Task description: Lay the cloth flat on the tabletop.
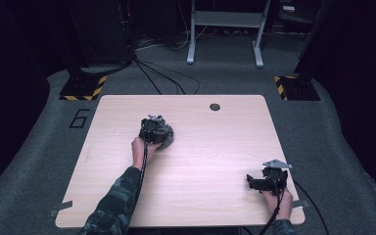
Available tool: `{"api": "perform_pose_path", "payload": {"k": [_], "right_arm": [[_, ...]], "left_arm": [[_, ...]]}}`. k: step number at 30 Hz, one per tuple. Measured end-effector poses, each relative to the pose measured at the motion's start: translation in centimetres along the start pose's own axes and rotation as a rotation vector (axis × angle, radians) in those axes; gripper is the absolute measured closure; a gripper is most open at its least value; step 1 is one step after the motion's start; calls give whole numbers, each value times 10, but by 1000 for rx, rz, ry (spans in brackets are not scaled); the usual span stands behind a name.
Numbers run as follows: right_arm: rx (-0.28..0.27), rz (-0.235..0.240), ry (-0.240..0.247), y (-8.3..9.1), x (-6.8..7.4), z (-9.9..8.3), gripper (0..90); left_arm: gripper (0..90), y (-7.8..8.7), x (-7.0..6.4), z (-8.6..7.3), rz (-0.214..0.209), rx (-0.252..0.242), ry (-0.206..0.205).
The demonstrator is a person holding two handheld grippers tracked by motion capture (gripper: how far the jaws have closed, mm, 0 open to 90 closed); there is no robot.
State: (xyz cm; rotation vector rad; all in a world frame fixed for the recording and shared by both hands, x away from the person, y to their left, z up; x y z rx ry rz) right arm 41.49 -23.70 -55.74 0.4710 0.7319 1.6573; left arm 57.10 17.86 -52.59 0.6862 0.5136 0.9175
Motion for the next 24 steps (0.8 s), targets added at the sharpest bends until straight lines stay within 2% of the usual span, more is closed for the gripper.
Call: {"api": "perform_pose_path", "payload": {"k": [4,9,10,14,15,24], "right_arm": [[0,0,0,0,0,0,13],[-1,0,0,0,0,0,14],[-2,-1,-1,0,0,0,16],[-2,-1,-1,0,0,0,16],[-2,-1,-1,0,0,0,16],[-4,-2,-2,0,0,0,24]], "left_arm": [[653,2,0,1,3,-11,-13],[671,6,-1,3,4,-33,-9],[672,10,-3,4,11,-41,-31],[672,20,-8,7,5,-58,-58],[672,27,-12,10,8,-67,-84],[671,54,-25,12,-25,-108,-138]]}}
Point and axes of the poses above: each handheld gripper's, and its own axes: y roughly backward along the jaws, z roughly out of its top, x roughly to its left, the point moved 4 cm from there along -y, roughly forward along the jaws, and after that the axes turned 7 degrees about -z, right-handed, at the moved point
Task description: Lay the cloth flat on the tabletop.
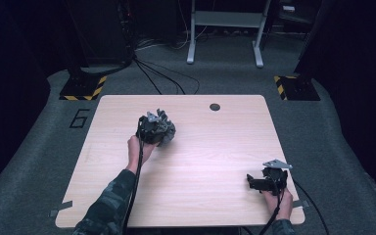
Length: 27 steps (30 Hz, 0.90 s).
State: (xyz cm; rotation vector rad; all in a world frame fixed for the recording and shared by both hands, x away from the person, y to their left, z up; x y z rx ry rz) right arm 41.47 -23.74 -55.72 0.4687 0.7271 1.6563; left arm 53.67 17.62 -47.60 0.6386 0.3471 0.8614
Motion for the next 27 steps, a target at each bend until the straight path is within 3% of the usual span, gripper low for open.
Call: {"api": "perform_pose_path", "payload": {"k": [6,12,27], "right_arm": [[0,0,0,0,0,0,25],[0,0,1,0,0,0,31],[0,-1,0,0,0,0,32]], "left_arm": [[669,14,-7,1,-15,-21,-29],[669,29,-23,1,-32,-56,-44],[660,46,-57,-12,-79,-60,-78]]}}
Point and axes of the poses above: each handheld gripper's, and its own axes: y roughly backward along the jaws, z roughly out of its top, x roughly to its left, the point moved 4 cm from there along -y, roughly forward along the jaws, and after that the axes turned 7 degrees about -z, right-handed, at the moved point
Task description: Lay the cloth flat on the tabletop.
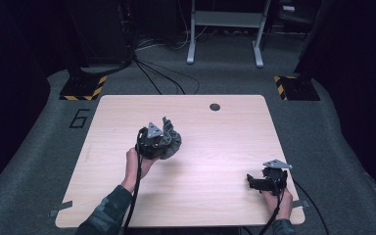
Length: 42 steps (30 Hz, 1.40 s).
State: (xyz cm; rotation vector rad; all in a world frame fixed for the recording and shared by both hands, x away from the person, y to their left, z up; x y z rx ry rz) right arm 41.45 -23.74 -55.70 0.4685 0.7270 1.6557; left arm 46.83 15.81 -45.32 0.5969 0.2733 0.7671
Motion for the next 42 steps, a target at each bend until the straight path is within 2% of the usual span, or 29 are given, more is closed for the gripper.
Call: {"api": "perform_pose_path", "payload": {"k": [2,7,8,12,14,18,21,27,31,33,34,35,36,37,40,42], "right_arm": [[0,0,-1,0,0,0,32],[0,0,0,0,0,0,32],[0,-1,0,0,0,0,32],[0,-1,0,0,0,0,32],[0,-1,-1,0,0,0,32],[0,-1,-1,0,0,0,32],[0,-1,-1,0,0,0,32],[0,-1,-1,0,0,0,32],[0,-1,-1,0,0,0,34],[0,-1,-1,0,0,0,34],[0,-1,-1,0,0,0,34],[0,-1,-1,0,0,0,34],[0,-1,-1,0,0,0,34],[0,-1,-1,0,0,0,33],[1,-1,0,0,0,0,34],[0,-1,0,0,0,0,33]], "left_arm": [[658,1,-7,-3,-14,-10,12],[652,0,-24,-10,-40,-1,5],[652,0,-27,-11,-42,4,-7],[651,-1,-34,-16,-44,0,-1],[650,-3,-41,-23,-60,-1,21],[646,-7,-54,-31,-84,19,10],[642,-10,-62,-35,-97,18,18],[626,-14,-71,-42,-115,24,28],[593,-23,-78,-51,-115,59,17],[566,-26,-78,-54,-112,78,11],[533,-34,-79,-61,-111,104,21],[489,-34,-79,-61,-111,104,21],[489,-37,-78,-64,-104,123,23],[401,-38,-77,-66,-105,117,32],[254,-34,-76,-66,-110,124,29],[200,-30,-75,-66,-103,107,33]]}}
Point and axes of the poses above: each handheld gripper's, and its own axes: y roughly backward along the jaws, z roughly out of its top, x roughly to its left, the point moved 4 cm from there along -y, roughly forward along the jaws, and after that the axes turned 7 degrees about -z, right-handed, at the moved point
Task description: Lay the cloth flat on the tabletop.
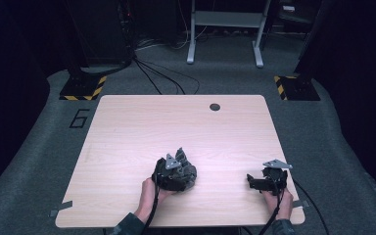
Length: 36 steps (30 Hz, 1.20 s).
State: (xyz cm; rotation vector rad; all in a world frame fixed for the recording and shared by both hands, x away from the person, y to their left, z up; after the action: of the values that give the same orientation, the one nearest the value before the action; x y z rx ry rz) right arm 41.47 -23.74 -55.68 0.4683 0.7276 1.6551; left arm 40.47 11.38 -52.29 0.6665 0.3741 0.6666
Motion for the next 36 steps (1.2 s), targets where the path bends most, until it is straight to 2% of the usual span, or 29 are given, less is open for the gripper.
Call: {"api": "perform_pose_path", "payload": {"k": [3,9,10,11,14,15,17,20,21,22,25,29,32,33,36], "right_arm": [[2,-1,0,0,0,0,30],[6,-9,-11,-1,1,0,0],[10,-11,-11,-1,1,0,0],[21,-1,-4,1,0,0,0],[65,-12,-28,4,3,0,26],[62,-1,-22,5,5,1,39],[49,41,-18,10,14,4,44],[3,108,5,20,31,16,48],[3,108,5,20,31,16,48],[-25,167,6,28,47,26,50],[-47,250,45,36,76,42,63],[-49,325,126,39,116,58,114],[-57,387,159,37,140,70,142],[-59,395,163,37,146,74,152],[-57,423,171,34,163,84,253]], "left_arm": [[148,9,2,-2,-3,-7,6],[110,28,7,-6,9,-31,26],[107,37,8,-7,11,-46,34],[104,40,10,-7,14,-53,33],[95,49,12,-9,26,-68,36],[91,50,13,-9,28,-79,52],[83,51,16,-11,29,-77,59],[68,51,17,-13,26,-75,67],[63,51,17,-13,26,-75,67],[59,52,15,-12,28,-79,68],[56,51,14,-11,33,-79,61],[68,49,13,-10,33,-76,57],[96,46,13,-8,17,-72,53],[115,46,12,-7,11,-71,51],[152,44,10,-4,9,-77,43]]}}
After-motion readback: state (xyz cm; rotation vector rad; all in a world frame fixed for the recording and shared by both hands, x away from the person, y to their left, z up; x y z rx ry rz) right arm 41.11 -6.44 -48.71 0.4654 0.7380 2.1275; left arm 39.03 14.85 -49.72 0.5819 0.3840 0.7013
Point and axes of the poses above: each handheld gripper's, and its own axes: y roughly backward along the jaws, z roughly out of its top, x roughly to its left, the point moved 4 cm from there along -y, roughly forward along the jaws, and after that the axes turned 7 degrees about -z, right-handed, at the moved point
